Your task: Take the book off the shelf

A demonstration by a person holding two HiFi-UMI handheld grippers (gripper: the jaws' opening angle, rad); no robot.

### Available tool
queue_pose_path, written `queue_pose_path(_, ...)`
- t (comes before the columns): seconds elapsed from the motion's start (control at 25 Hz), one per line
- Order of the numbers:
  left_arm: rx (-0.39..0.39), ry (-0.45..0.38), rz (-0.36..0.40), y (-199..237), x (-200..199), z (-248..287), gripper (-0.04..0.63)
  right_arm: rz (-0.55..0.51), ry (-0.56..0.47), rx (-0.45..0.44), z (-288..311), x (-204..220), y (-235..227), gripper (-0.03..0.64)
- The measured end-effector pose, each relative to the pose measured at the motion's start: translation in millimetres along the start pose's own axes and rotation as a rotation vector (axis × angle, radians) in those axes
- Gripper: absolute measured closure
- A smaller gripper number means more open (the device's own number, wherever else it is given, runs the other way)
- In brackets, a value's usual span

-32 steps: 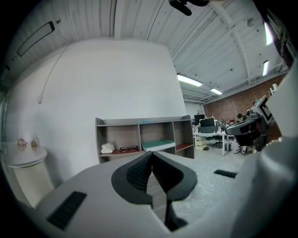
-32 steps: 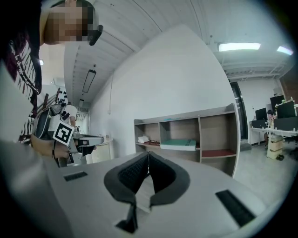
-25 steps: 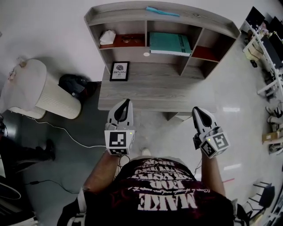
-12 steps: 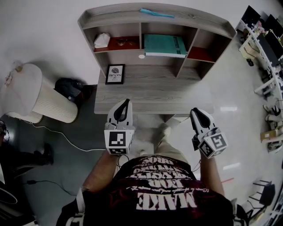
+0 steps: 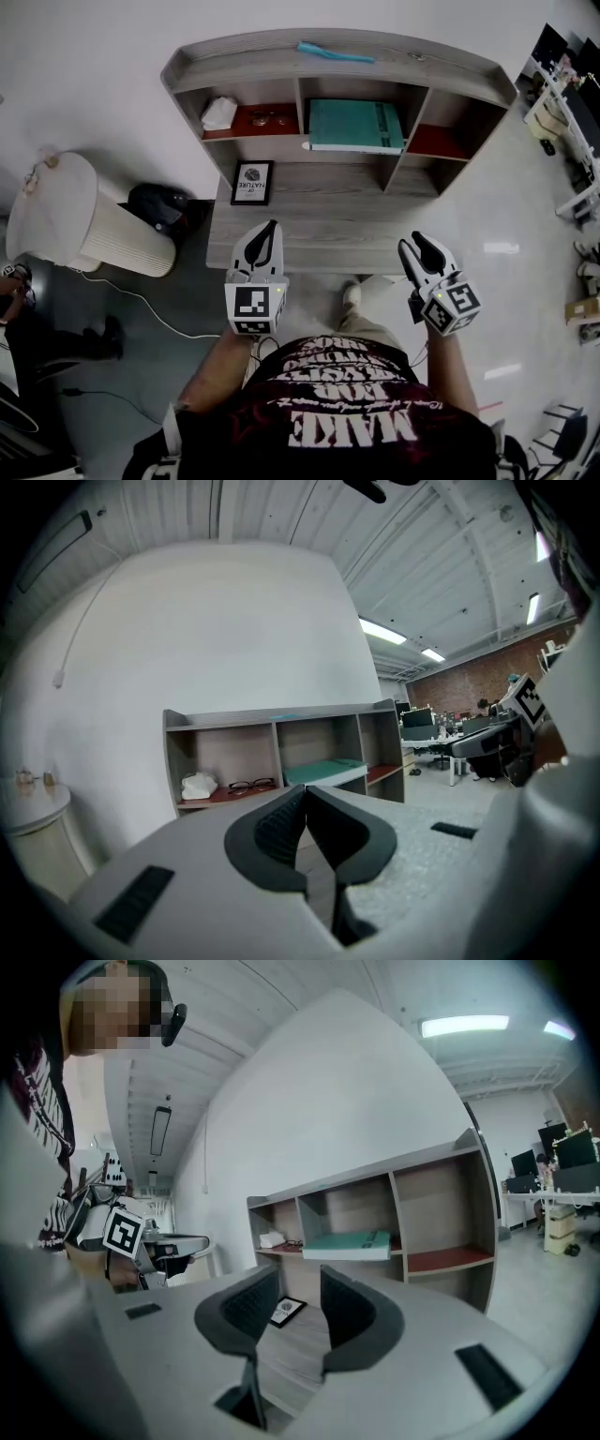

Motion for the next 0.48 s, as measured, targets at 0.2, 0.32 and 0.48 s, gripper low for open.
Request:
queue_pose_path(0.2, 0.009, 0.015, 0.0, 2.0, -4.8, 44.3, 0.588, 0.016, 0.022, -0.007, 29.8, -12.4, -32.0, 0.463)
queue_pose_path(0.32, 0.014, 0.025, -0.004, 2.8, -6.1, 68.9, 0.588, 0.021, 0.027, -0.018, 45.3, -22.1, -46.9, 0.459)
queue_pose_path(0.48, 0.013, 0.031, -0.018, 1.4, -6.1, 94.4, 0.588, 0.024, 0.048, -0.027, 63.9, -29.6, -65.4, 0.459)
Point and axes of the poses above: the fingertips, and each gripper's own axes: z forward along the fingers, y to its left, x out of its underside, the point moved 5 cm from there along -z, backward along the fingers, and after that the axes turned 13 degrees about z, right-handed, at the moved point
